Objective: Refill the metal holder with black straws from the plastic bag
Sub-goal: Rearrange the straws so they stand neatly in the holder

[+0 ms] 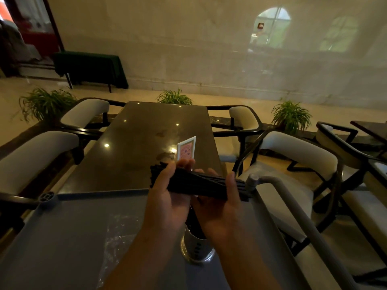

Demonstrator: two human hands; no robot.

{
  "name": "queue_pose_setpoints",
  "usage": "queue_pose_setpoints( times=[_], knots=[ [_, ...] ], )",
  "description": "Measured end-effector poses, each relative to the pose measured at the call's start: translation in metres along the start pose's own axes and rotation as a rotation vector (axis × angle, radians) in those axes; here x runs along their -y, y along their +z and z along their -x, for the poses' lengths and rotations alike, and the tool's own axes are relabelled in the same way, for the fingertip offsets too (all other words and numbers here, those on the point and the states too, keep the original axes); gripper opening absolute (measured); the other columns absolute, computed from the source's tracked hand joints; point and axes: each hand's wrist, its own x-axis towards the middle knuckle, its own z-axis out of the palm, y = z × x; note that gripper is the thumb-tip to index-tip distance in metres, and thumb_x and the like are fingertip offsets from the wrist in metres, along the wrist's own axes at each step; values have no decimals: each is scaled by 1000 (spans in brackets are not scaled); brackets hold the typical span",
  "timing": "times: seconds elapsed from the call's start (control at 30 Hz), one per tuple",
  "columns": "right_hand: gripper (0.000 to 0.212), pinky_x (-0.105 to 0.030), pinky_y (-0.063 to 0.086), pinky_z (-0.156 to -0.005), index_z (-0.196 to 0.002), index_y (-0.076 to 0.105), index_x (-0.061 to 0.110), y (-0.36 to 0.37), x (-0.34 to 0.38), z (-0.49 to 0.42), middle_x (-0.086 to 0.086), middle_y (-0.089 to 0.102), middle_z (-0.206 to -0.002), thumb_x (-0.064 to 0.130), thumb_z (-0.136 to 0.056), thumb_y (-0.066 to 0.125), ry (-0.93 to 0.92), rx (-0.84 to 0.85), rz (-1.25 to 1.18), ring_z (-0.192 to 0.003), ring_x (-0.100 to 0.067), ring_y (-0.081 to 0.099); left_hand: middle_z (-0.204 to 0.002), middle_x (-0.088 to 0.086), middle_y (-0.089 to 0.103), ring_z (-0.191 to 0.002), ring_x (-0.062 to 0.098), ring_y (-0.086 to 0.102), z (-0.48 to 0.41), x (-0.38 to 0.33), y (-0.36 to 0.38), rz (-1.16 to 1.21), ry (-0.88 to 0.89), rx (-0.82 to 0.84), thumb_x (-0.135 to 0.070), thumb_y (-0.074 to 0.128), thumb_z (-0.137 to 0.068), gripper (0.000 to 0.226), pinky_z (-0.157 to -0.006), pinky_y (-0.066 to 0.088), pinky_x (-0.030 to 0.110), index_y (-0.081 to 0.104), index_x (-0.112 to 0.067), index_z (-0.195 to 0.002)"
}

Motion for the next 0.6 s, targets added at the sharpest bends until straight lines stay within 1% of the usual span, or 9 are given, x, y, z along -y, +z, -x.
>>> queue_pose_setpoints(
  times=[0.07,0.1,0.2,0.23,0.33,0.4,0.47,0.53,0.6],
  knots=[
    [46,-46,42,-107,-113,64,7,1,8,-4,-14,70,-110,39,-81,68,-47,-46,-106,-115,-31,62,-89,7,75,-94,23,73,5,3,-3,25,-12,-23,-16,60,-85,19,-93,52,43,78,-11,-80],
    [37,-45,42,-107,-107,66,7,2,10,-4,-13,70,-106,34,-82,67,-66,-34,-132,-112,-30,62,-88,8,75,-92,23,73,6,5,-5,44,-18,-37,-14,61,-84,19,-91,54,42,78,-11,-78],
    [20,-42,45,-104,-93,74,9,-1,12,-6,-9,72,-100,25,-86,64,-89,-23,-183,-104,-25,66,-88,12,75,-87,26,75,10,7,-10,109,-45,-61,-11,61,-82,15,-75,63,42,73,-4,-87],
    [20,-42,46,-103,-90,76,9,-1,14,-7,-9,73,-98,23,-89,62,-95,-32,-203,-102,-24,67,-89,13,75,-88,27,75,10,8,-12,127,-58,-76,-10,62,-82,17,-73,63,42,71,-1,-92],
    [22,-41,50,-95,-72,76,10,-1,15,-8,-7,72,-82,20,-87,62,-135,-50,-226,-83,-21,71,-94,14,75,-92,27,75,10,8,-17,113,-95,-110,-11,63,-83,20,-80,63,43,69,0,-98],
    [20,-39,52,-88,-64,71,11,-1,13,-8,-5,67,-71,20,-81,65,-141,-69,-233,-71,-20,68,-93,15,76,-93,29,75,10,9,-20,108,-109,-138,-13,66,-81,18,-82,62,46,75,0,-89],
    [21,-38,53,-82,-62,68,12,-3,11,-10,-5,64,-68,16,-82,64,-143,-111,-228,-66,-19,66,-92,15,77,-95,32,75,11,9,-23,134,-117,-183,-16,70,-79,15,-83,60,51,79,-4,-76],
    [20,-38,52,-85,-65,63,12,-6,12,-10,-5,61,-68,14,-85,61,-153,-164,-232,-66,-19,63,-89,14,77,-93,34,75,11,8,-26,170,-118,-218,-19,72,-79,16,-78,61,52,78,-7,-69],
    [20,-38,49,-91,-66,59,12,-10,14,-10,-4,57,-68,14,-87,59,-166,-195,-253,-67,-18,59,-83,13,77,-85,33,76,10,5,-29,187,-105,-262,-18,72,-77,17,-72,62,47,77,-7,-65]
  ],
)
